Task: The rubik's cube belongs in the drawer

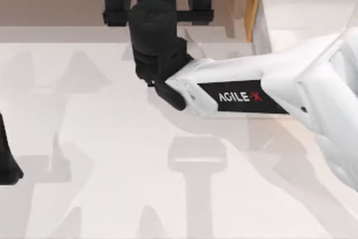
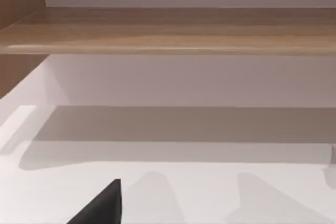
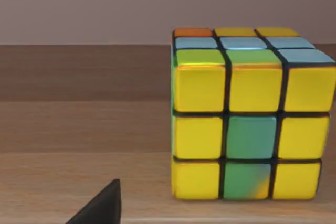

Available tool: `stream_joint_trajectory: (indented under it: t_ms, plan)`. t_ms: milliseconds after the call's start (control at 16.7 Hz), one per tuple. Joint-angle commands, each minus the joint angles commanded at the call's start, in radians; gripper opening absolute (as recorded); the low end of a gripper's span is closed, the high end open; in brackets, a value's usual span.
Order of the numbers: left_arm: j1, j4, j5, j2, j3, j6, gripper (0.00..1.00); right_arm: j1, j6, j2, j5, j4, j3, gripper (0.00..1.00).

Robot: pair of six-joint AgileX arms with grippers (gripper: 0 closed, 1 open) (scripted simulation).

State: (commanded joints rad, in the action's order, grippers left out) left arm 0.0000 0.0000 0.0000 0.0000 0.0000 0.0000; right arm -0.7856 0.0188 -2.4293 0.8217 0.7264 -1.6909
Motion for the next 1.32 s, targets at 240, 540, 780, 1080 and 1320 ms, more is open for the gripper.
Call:
stream_joint_trajectory:
  t_ms: [240, 540, 780, 1080, 1320]
  plan:
    - [0.0, 0.0, 0.0, 0.0, 0.0, 0.0, 1.0, 0.001, -0.004, -0.007, 0.001, 0.002, -0.006, 1.0]
    - [0.0, 0.0, 0.0, 0.0, 0.0, 0.0, 1.0, 0.02, -0.004, -0.011, -0.017, -0.017, -0.031, 1.0]
    - [0.0, 0.0, 0.0, 0.0, 0.0, 0.0, 1.0, 0.077, -0.013, -0.07, -0.075, -0.088, -0.168, 1.0]
    - [0.0, 0.0, 0.0, 0.0, 0.0, 0.0, 1.0, 0.08, -0.009, -0.171, -0.078, -0.153, -0.332, 1.0]
    - [0.0, 0.0, 0.0, 0.0, 0.0, 0.0, 1.0, 0.079, -0.008, -0.181, -0.076, -0.156, -0.342, 1.0]
